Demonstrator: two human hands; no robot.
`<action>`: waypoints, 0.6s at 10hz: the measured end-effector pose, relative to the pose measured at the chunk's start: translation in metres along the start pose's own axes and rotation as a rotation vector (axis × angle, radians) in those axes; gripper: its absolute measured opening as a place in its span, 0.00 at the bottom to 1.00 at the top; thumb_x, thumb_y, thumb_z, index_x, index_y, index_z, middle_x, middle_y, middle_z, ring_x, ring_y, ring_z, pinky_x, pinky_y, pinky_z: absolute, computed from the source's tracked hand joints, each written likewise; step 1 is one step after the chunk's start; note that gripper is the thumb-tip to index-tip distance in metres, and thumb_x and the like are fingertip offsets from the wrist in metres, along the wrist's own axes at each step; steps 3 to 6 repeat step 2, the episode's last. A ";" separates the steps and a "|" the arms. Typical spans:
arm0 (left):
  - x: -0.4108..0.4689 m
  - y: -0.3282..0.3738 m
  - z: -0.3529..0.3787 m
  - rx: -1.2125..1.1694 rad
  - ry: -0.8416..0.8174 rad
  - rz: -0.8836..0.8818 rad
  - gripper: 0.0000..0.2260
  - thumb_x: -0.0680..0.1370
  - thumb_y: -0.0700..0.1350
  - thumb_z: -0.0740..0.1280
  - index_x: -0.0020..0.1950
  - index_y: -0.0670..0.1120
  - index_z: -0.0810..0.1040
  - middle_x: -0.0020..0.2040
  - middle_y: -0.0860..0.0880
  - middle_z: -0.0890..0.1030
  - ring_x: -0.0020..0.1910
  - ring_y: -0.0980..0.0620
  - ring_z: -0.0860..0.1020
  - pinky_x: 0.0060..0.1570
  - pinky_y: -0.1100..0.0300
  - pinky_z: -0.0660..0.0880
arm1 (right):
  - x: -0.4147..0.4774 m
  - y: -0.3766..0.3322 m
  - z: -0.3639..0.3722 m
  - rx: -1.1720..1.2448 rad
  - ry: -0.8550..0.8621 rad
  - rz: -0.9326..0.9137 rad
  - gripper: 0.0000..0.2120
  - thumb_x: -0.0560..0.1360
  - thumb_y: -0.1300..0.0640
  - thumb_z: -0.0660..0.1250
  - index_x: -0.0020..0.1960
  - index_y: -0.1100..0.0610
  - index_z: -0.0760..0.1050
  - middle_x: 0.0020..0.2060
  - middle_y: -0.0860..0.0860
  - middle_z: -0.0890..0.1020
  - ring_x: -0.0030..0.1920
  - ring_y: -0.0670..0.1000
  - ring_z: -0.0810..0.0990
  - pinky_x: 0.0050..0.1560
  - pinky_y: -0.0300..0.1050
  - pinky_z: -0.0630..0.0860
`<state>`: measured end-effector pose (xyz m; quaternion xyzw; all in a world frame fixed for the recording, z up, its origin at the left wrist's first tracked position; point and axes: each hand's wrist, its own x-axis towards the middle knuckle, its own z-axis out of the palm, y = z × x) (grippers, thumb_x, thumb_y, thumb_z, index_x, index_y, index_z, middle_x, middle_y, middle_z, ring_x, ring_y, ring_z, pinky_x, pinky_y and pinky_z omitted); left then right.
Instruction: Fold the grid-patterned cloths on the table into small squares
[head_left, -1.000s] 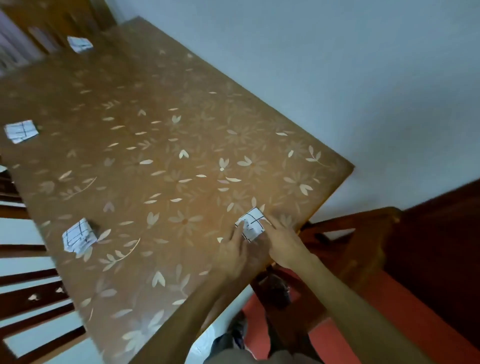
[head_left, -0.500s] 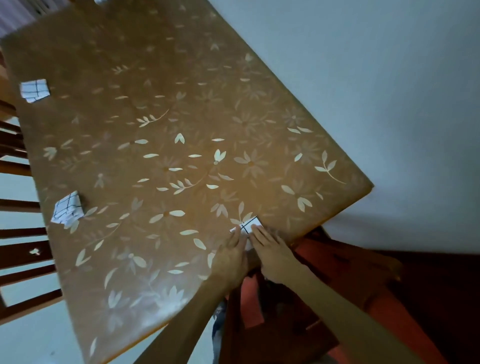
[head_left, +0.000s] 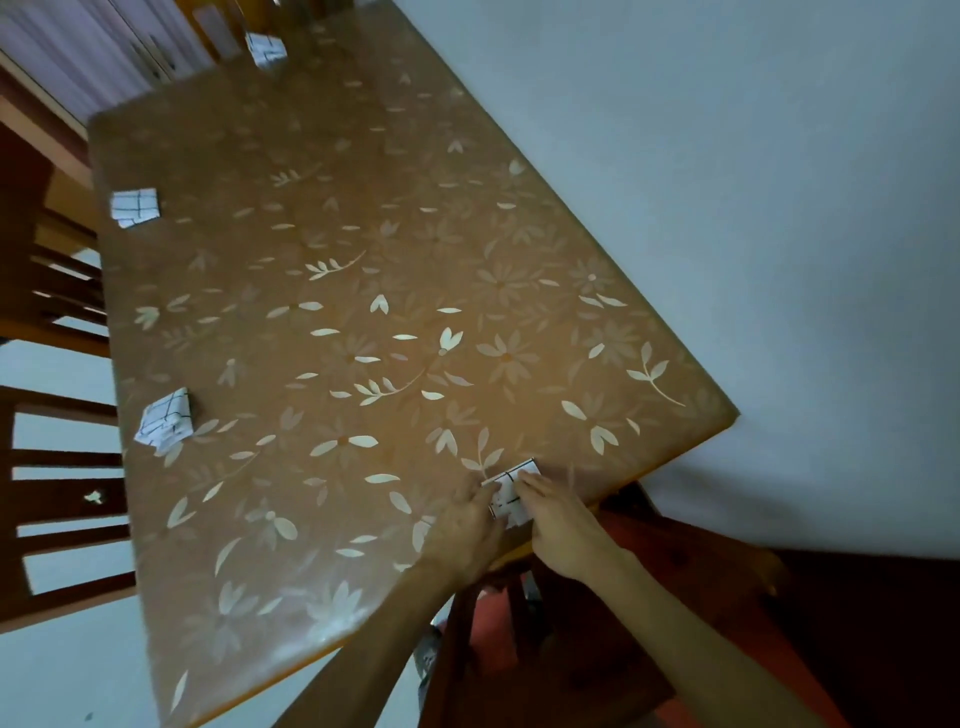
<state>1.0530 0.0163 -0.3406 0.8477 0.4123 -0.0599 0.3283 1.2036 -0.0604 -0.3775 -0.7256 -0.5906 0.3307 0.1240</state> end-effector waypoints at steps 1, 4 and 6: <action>-0.010 0.005 -0.036 0.022 0.043 0.028 0.17 0.82 0.51 0.59 0.69 0.49 0.72 0.66 0.48 0.73 0.63 0.43 0.75 0.61 0.49 0.73 | -0.011 -0.020 -0.031 0.089 0.020 -0.001 0.25 0.74 0.69 0.62 0.69 0.57 0.70 0.66 0.53 0.75 0.67 0.54 0.73 0.67 0.47 0.73; -0.016 -0.001 -0.063 0.003 0.053 0.031 0.16 0.83 0.45 0.60 0.70 0.45 0.72 0.70 0.47 0.73 0.67 0.44 0.74 0.65 0.50 0.71 | -0.017 -0.045 -0.053 0.128 0.076 0.044 0.26 0.77 0.67 0.62 0.74 0.55 0.66 0.70 0.52 0.72 0.70 0.53 0.70 0.71 0.46 0.68; -0.016 -0.001 -0.063 0.003 0.053 0.031 0.16 0.83 0.45 0.60 0.70 0.45 0.72 0.70 0.47 0.73 0.67 0.44 0.74 0.65 0.50 0.71 | -0.017 -0.045 -0.053 0.128 0.076 0.044 0.26 0.77 0.67 0.62 0.74 0.55 0.66 0.70 0.52 0.72 0.70 0.53 0.70 0.71 0.46 0.68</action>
